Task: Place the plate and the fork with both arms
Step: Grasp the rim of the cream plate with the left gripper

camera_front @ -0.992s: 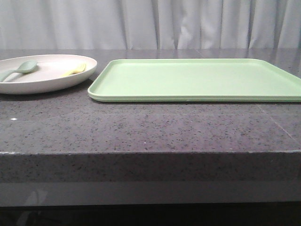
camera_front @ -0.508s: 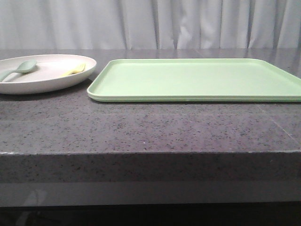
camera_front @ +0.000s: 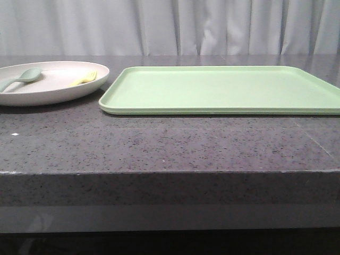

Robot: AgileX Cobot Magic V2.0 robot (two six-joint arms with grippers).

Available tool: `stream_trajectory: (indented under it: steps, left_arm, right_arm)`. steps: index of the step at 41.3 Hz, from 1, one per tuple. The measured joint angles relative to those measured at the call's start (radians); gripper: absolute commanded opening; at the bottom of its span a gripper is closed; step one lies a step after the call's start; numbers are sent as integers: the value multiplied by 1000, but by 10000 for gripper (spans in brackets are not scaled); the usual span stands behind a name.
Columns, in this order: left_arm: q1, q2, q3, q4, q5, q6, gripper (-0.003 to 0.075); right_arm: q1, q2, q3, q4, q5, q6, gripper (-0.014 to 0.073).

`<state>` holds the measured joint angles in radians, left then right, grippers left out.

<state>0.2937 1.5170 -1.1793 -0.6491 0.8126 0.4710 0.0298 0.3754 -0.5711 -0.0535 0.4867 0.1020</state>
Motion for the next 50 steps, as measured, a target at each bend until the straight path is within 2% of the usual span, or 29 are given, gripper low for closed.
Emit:
stream_trajectory:
  steps: [18, 22, 27, 42, 48, 50]
  left_arm:
    - [0, 271, -143, -156, 0, 15, 491]
    - [0, 308, -169, -178, 0, 17, 468]
    - [0, 341, -188, -199, 12, 22, 392]
    - [0, 360, -190, -214, 51, 32, 75]
    - [0, 360, -190, -223, 55, 32, -18]
    - [0, 360, -190, -227, 59, 33, -20]
  right_arm:
    - [0, 0, 0, 0, 0, 0, 562]
    - [0, 0, 0, 0, 0, 0, 562]
    - [0, 0, 0, 0, 0, 0, 562]
    - [0, 0, 0, 0, 0, 0, 562]
    - [0, 0, 0, 0, 0, 0, 562]
    - [0, 0, 0, 0, 0, 0, 562]
